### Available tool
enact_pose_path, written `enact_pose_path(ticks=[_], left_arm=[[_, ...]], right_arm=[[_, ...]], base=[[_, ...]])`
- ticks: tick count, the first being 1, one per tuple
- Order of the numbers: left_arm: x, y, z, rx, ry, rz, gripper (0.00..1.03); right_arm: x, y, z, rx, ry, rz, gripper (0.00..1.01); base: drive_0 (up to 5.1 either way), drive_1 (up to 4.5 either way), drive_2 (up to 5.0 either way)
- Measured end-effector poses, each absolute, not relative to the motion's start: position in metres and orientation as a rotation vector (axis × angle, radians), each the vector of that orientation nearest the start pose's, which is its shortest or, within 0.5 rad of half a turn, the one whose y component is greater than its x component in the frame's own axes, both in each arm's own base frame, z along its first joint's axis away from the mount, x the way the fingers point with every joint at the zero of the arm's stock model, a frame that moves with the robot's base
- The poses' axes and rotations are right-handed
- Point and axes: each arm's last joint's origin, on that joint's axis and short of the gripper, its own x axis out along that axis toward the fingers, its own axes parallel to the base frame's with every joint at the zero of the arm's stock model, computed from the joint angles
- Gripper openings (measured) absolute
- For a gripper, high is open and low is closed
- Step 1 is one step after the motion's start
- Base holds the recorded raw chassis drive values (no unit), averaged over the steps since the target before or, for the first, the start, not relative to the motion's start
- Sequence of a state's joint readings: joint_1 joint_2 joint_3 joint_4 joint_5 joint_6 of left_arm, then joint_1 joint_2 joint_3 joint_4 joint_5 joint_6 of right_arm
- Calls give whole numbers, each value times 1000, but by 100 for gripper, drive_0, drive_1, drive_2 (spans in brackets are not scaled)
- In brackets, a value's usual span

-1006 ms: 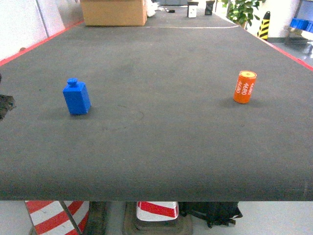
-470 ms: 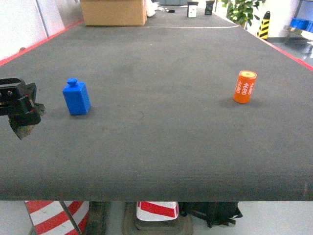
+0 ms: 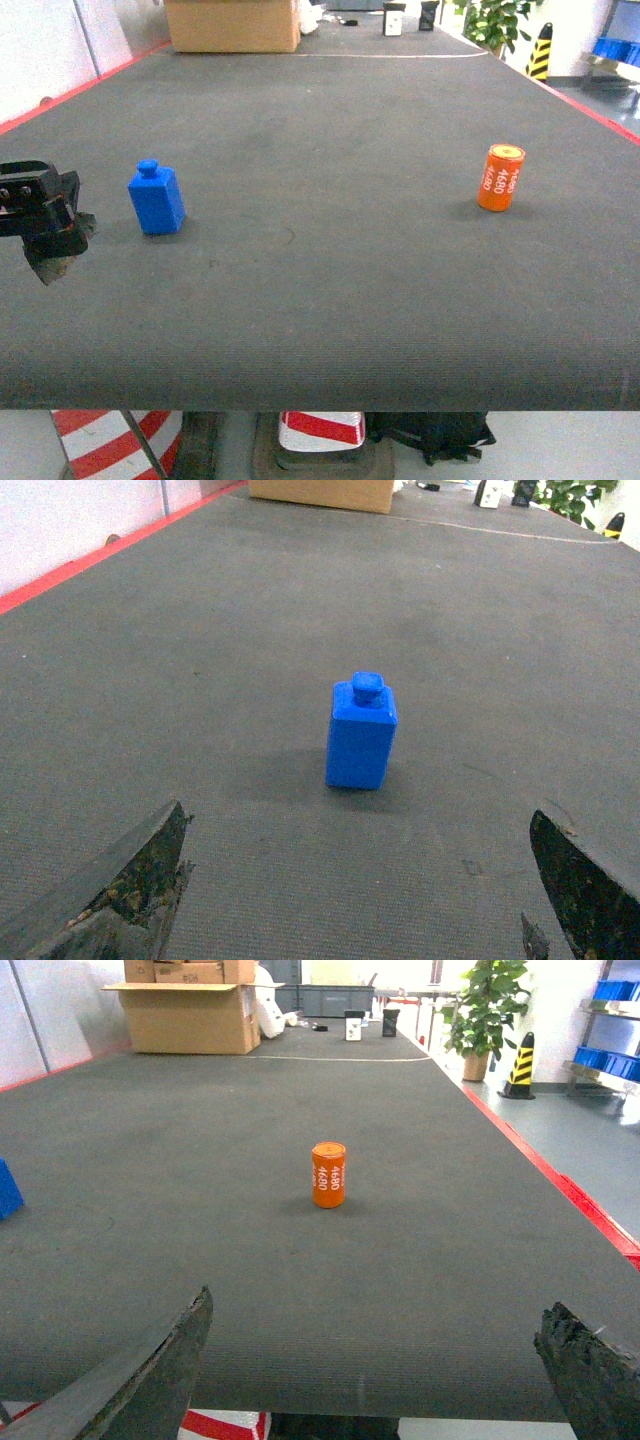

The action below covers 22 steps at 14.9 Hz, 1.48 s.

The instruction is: Sort blue parts and orange caps into right shelf containers

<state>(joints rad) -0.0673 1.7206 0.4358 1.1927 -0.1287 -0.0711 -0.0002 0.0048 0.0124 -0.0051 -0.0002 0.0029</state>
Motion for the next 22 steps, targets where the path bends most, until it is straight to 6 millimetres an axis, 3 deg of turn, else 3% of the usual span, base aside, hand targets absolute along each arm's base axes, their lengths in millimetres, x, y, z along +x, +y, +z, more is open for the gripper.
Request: enact_pose_path(ticks=[8, 17, 22], left_arm=[[311, -3, 159, -42, 42, 97, 98], [351, 18, 157, -20, 68, 144, 98], [383, 24, 153, 9, 69, 148, 98]], right_arm=[[97, 0, 167, 3, -2, 0, 98], [97, 0, 167, 3, -2, 0, 98], [97, 0, 167, 3, -2, 0, 98]], base=[[0, 0, 0], [0, 0, 0], [0, 0, 0]])
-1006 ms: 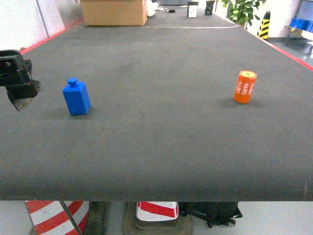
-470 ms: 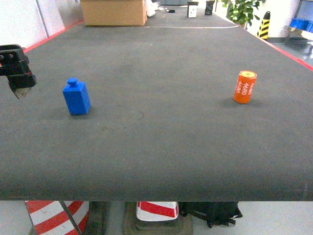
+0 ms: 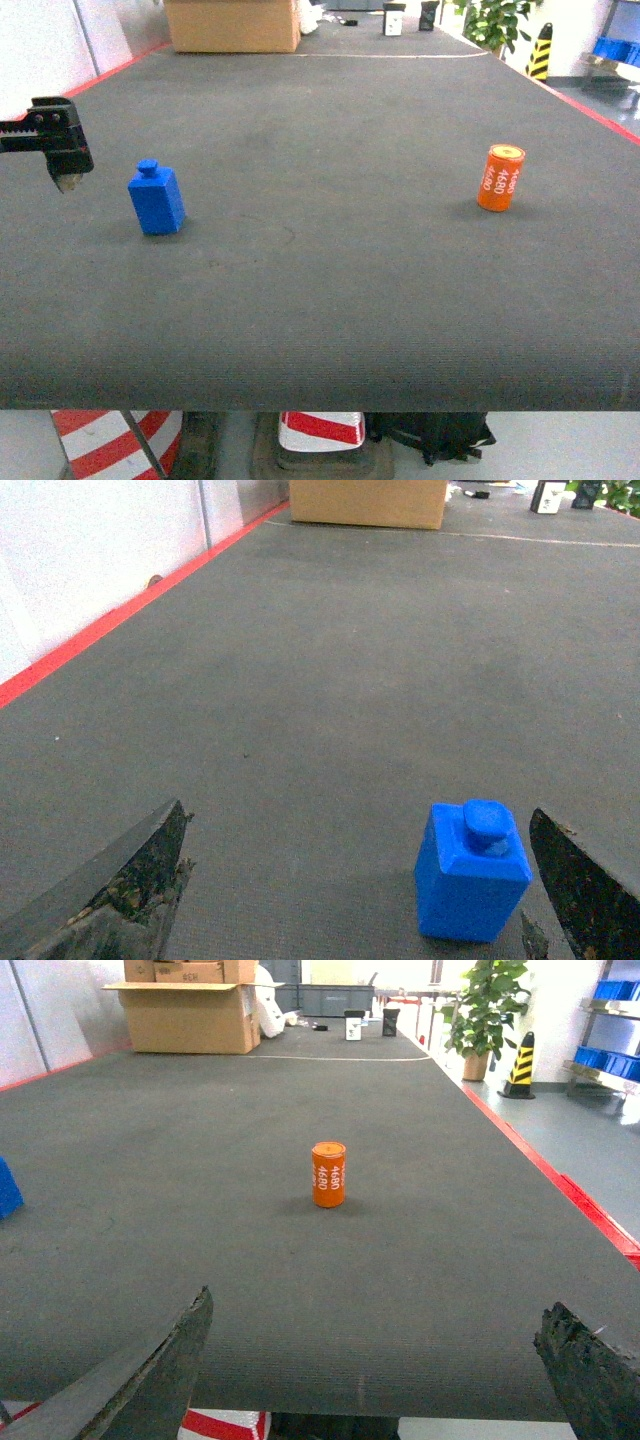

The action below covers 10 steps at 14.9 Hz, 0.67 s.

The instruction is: Sort blue parts and orange caps into right shelf containers

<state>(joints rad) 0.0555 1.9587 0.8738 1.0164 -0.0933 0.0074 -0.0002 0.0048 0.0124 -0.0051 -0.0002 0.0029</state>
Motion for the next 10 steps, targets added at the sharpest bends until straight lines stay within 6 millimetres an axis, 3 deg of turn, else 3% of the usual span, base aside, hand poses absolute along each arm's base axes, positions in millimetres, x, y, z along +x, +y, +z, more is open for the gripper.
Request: enact_pose_path(ticks=[5, 10], left_arm=[[402, 43, 159, -4, 77, 166, 98], [409, 38, 159, -48, 82, 130, 98]], right_arm=[[97, 0, 167, 2, -2, 0, 98], [97, 0, 167, 2, -2, 0, 98]], base=[[0, 0, 0], [0, 0, 0]])
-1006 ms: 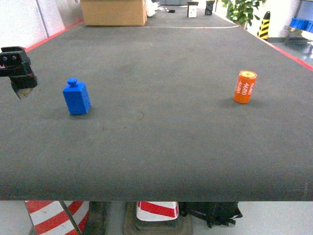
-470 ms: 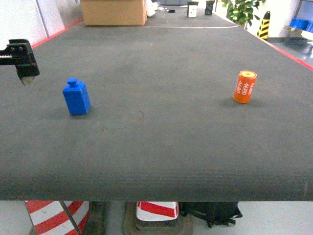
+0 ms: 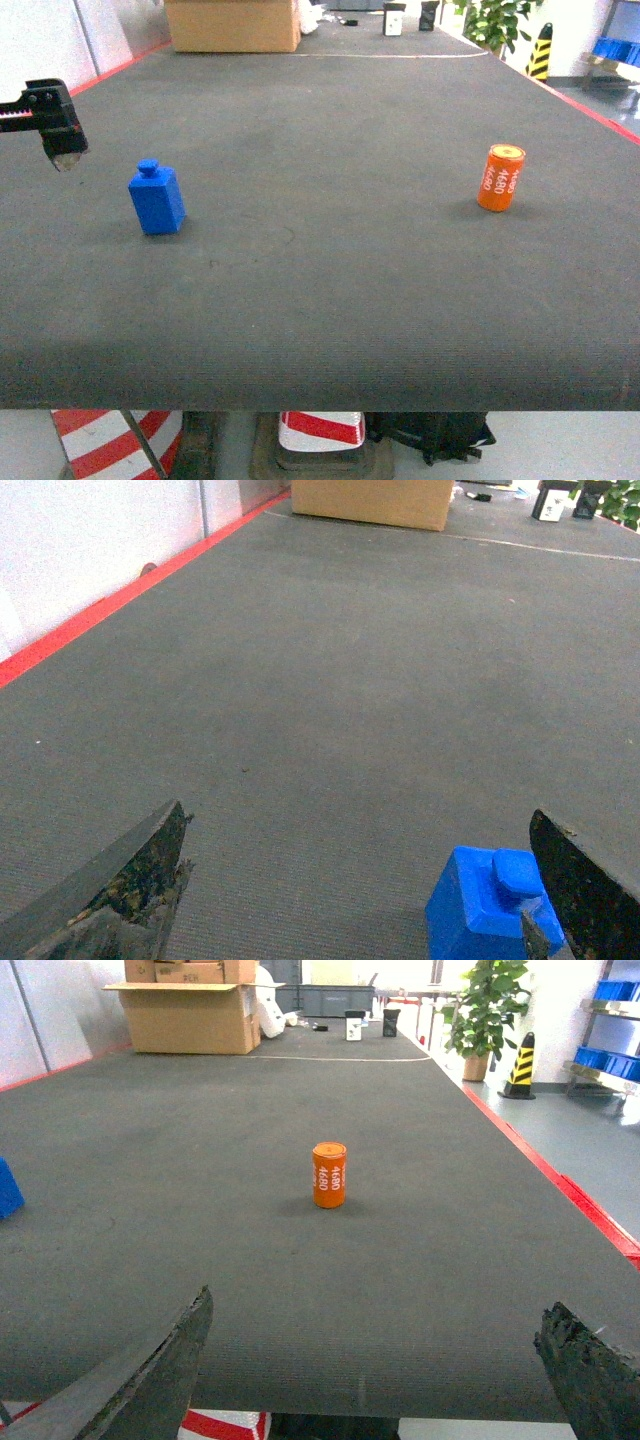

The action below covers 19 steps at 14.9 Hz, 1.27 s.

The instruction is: Sort blue parts and orange caps into right shelf containers

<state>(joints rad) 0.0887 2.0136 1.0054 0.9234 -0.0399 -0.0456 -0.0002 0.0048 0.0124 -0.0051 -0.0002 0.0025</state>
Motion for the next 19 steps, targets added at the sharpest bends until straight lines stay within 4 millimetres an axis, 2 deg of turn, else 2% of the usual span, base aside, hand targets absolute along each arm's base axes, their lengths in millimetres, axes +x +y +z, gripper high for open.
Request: enact_pose_path(ticks=[11, 19], left_arm=[[404, 11, 154, -72, 79, 30, 98], [403, 11, 157, -72, 70, 30, 98]], right_arm=[[97, 0, 167, 3, -3, 0, 98], [97, 0, 167, 2, -2, 0, 98]], base=[[0, 0, 0], [0, 0, 0]])
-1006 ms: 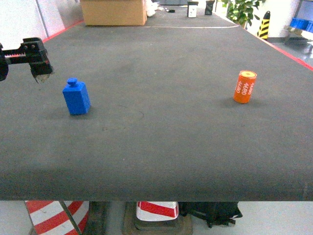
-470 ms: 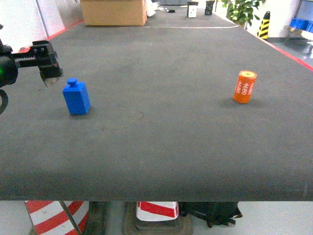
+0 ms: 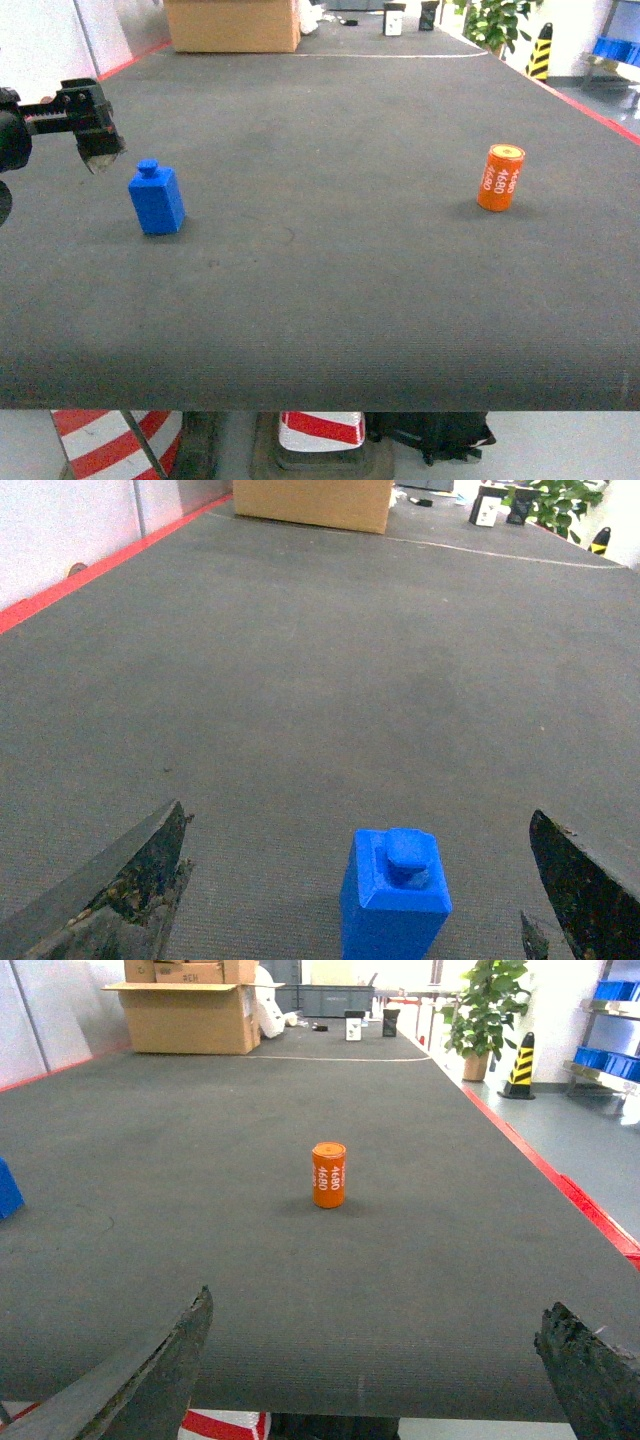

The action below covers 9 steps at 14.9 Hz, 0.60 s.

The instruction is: Sort blue parts and orange caps into right shelf containers

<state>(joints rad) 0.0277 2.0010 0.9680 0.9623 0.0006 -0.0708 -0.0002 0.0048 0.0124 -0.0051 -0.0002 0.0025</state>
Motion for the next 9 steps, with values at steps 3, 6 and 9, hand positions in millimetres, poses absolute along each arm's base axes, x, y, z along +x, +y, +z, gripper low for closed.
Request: enact_pose_path(ticks=[3, 6, 9], left_arm=[[403, 11, 157, -72, 70, 30, 98], [403, 11, 157, -72, 72, 30, 98], [382, 53, 144, -111, 137, 243, 98]], right_arm=[[97, 0, 167, 2, -2, 0, 98], [97, 0, 167, 3, -2, 0, 98], [97, 0, 167, 3, -3, 0, 98]], base=[[0, 0, 0], [0, 0, 0], [0, 0, 0]])
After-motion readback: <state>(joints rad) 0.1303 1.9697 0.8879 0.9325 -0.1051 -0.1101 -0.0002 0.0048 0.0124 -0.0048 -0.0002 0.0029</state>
